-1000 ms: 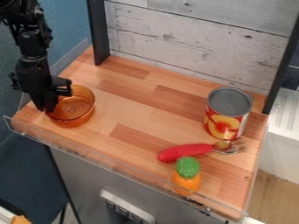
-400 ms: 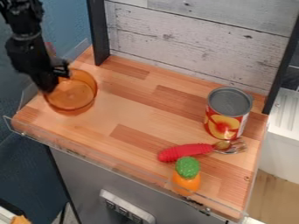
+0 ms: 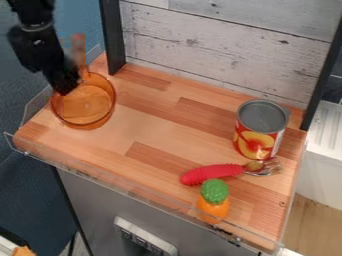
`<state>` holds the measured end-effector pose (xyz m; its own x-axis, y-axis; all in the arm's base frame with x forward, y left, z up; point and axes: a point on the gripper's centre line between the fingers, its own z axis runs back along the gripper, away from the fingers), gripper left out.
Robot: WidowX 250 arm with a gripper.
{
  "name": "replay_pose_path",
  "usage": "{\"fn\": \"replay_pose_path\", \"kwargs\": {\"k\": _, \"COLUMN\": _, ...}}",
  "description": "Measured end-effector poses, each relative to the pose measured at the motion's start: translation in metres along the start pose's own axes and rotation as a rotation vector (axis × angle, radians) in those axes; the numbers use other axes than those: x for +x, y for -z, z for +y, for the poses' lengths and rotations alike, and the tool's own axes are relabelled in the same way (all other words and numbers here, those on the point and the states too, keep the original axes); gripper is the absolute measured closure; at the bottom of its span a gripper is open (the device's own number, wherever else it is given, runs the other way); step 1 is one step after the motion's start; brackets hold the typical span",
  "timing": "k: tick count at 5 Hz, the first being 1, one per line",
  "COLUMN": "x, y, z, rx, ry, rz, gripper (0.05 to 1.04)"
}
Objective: Move something in the table
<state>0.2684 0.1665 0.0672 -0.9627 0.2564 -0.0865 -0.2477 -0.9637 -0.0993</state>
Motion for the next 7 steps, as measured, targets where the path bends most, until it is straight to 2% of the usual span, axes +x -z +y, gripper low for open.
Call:
{"fn": "replay_pose_path", "kwargs": {"k": 1, "x": 0.0, "y": -0.009, "z": 0.006, "rx": -0.037, "ry": 0.208, "rz": 0.026, "gripper": 1.009}}
{"fn": "replay_pose_path", "kwargs": {"k": 2, "x": -0.009, "y": -0.009, "z": 0.017, "rx": -0.042, "ry": 0.412, "rz": 0.02, "gripper": 1.009}}
{"fn": "replay_pose_path", "kwargs": {"k": 3, "x": -0.026, "y": -0.012, "z": 0.013, "rx": -0.057, "ry": 0.561, "rz": 0.019, "gripper": 1.009}}
{"fn": "replay_pose_path", "kwargs": {"k": 5, "x": -0.064, "y": 0.008, "z": 0.03, "rx": -0.066, "ry": 0.986, "rz": 0.011, "gripper": 1.009}}
{"fn": "replay_pose_path", "kwargs": {"k": 6, "x": -0.08, "y": 0.013, "z": 0.043, "rx": -0.096, "ry": 1.189, "rz": 0.036, "gripper": 1.009}}
{"fn": "replay_pose_path", "kwargs": {"k": 7, "x": -0.092, "y": 0.015, "z": 0.053, "rx": -0.115, "ry": 1.292, "rz": 0.067, "gripper": 1.009}}
